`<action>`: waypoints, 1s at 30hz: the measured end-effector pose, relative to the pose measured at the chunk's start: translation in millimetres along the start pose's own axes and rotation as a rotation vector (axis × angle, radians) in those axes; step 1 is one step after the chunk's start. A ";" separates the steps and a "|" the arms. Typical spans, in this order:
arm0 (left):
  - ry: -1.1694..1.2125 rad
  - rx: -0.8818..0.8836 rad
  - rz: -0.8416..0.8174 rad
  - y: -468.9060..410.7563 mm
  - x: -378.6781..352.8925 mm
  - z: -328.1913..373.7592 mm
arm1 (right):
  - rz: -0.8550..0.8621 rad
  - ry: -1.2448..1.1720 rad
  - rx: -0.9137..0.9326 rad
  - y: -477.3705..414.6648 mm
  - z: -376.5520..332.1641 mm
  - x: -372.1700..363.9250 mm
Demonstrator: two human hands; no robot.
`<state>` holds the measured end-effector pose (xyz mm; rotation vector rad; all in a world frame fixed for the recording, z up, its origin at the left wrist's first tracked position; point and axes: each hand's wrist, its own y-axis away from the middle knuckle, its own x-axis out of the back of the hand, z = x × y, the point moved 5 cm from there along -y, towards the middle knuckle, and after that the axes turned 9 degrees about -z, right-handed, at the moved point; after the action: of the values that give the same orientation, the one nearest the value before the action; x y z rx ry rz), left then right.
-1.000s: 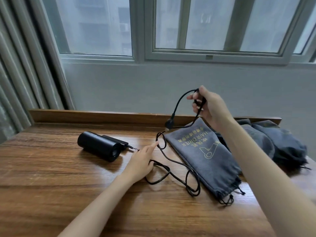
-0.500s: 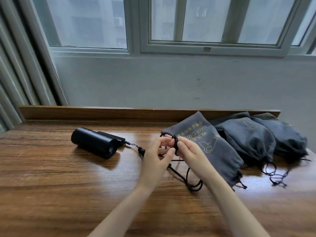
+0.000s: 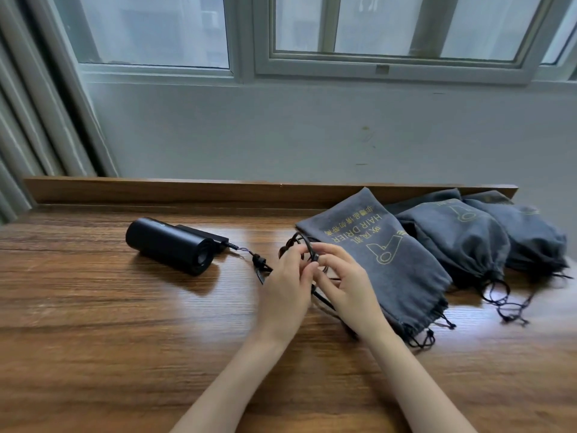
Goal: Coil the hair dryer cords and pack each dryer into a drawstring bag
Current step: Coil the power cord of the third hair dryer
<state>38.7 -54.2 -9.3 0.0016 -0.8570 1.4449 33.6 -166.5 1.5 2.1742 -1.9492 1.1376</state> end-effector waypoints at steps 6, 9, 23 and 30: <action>-0.070 0.075 0.161 0.9 17.0 -12.8 | 0.048 -0.007 -0.050 1.6 6.2 2.0; -0.065 0.252 0.165 -5.6 40.2 -42.9 | 0.282 -0.415 -0.201 4.0 28.4 39.7; 0.496 0.182 0.067 -10.6 28.0 -29.6 | -0.196 0.125 -0.157 -20.0 -21.6 -29.2; 0.400 0.140 0.094 -9.0 29.2 -29.7 | -0.162 0.121 -0.037 -19.2 -19.7 -29.9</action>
<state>58.3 -16.4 -11.3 -0.2184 -0.4329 1.5230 41.5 -127.5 9.4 2.1441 -1.6988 1.1683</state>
